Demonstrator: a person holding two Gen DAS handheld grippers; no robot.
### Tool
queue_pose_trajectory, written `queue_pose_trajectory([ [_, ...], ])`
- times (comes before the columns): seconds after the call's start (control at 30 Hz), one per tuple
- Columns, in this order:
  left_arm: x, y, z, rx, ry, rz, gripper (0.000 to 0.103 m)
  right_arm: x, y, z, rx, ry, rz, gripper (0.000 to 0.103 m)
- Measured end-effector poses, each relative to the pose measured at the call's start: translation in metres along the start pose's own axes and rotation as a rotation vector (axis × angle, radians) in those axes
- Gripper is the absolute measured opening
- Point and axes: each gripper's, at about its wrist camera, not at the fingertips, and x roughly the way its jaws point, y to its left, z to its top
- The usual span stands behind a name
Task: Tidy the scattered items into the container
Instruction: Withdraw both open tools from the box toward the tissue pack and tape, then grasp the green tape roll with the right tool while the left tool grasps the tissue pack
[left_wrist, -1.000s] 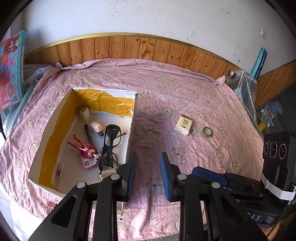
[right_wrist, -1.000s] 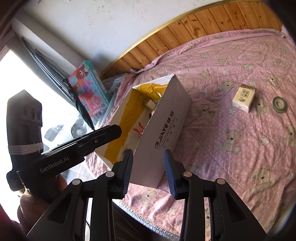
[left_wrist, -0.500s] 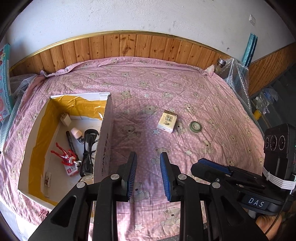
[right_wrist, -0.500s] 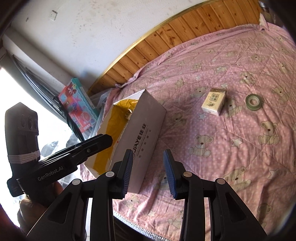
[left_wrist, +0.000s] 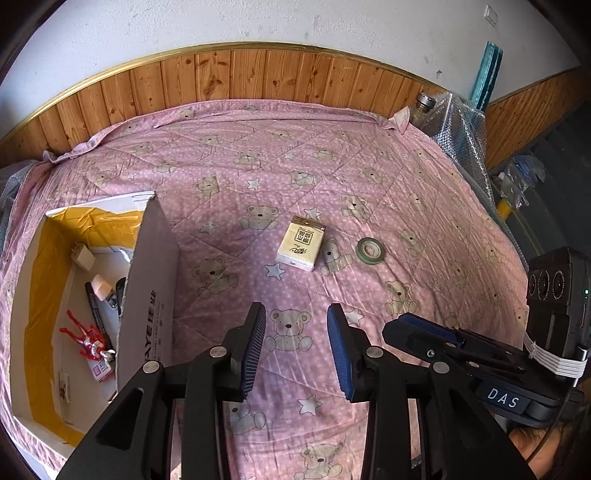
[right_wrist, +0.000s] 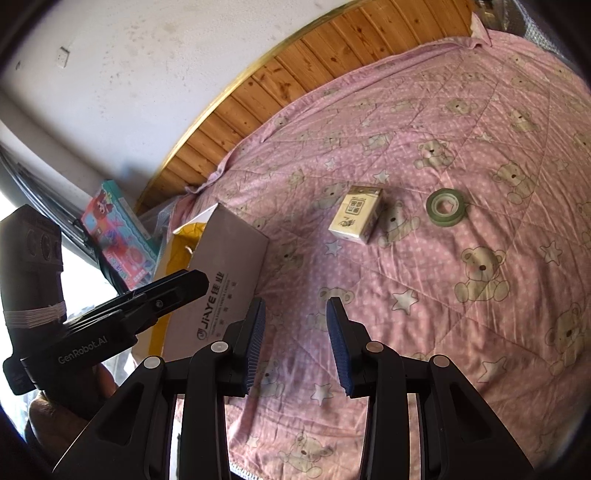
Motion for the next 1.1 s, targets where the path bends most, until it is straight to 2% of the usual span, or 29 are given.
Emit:
queue_pose_trajectory([
  [0.37, 0.068, -0.015, 0.024, 0.016, 0.07, -0.033, 0.041, 0.015, -0.052, 0.031, 0.051, -0.016, -0.11, 0.038],
  [0.87, 0.164, -0.013, 0.046, 0.034, 0.167, -0.031, 0.047, 0.053, -0.11, 0.073, 0.064, -0.021, -0.281, 0.038],
  [1.03, 0.19, -0.007, 0.051, 0.024, 0.179, -0.018, 0.047, 0.068, -0.118, 0.081, 0.042, -0.005, -0.318, 0.038],
  [1.1, 0.194, -0.005, 0.054, 0.029, 0.161, -0.021, 0.047, 0.074, -0.119, 0.083, 0.029, 0.003, -0.335, 0.038],
])
